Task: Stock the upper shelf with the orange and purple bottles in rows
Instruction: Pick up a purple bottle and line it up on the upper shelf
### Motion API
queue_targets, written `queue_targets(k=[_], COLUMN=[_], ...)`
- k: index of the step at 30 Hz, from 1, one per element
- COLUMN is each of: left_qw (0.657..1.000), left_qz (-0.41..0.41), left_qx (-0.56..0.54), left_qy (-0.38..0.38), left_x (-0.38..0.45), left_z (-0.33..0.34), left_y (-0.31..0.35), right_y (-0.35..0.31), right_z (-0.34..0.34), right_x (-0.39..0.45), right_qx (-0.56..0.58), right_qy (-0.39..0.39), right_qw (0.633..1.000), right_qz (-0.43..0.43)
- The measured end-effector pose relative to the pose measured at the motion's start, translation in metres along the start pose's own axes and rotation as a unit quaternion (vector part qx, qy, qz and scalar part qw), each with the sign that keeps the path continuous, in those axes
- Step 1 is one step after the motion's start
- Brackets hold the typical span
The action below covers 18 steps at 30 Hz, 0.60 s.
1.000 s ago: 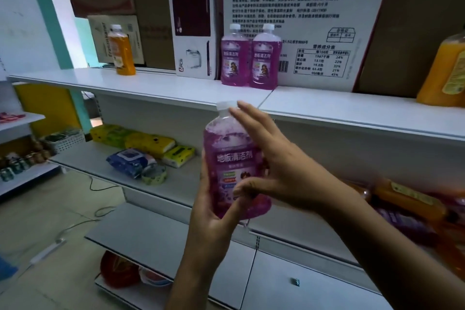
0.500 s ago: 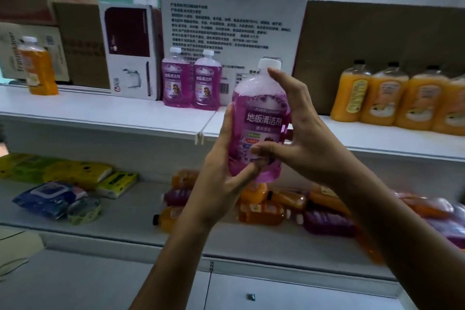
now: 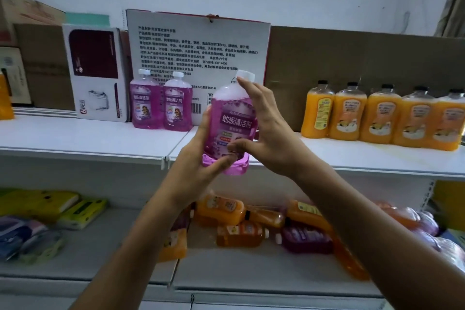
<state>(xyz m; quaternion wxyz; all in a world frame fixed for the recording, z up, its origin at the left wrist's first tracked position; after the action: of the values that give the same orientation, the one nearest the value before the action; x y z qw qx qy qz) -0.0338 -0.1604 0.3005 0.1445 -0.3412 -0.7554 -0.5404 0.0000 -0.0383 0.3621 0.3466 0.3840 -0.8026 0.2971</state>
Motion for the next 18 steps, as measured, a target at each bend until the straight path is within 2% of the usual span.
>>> queue_targets(k=[5,12,14,18], left_qw=[0.999,0.992,0.992,0.983], left_qz=[-0.046,-0.102,-0.107,-0.134], left_qx=[0.023,-0.011,0.037,0.126], left_qy=[-0.016,-0.072,-0.060,0.011], left_x=[0.020,0.046,0.052,0.062], left_z=[-0.008,-0.014,-0.014,-0.017], left_y=[-0.021,-0.045,-0.051,-0.064], right_y=[0.026,0.052,0.056,0.065], right_z=[0.012,0.016,0.019,0.041], right_x=[0.015,0.035,0.039,0.049], right_qx=[-0.025,-0.053,-0.063,-0.108], right_qy=[-0.007,-0.046,-0.042,-0.037], right_qw=[0.999,0.996,0.996,0.993], right_qz=[0.024,0.047,0.037,-0.005])
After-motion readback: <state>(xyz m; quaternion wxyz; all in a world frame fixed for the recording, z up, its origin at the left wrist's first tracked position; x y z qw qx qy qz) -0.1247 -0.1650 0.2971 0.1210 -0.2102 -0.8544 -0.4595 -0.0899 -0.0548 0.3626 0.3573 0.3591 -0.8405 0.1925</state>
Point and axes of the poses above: each hand's wrist, its own x-axis towards the middle knuckle, its own z-axis out of the palm, y = z × x, the point moved 8 cm from there along x, towards the middle knuckle, and after that the axes turned 11 degrees about -z, right-handed, at the moved point
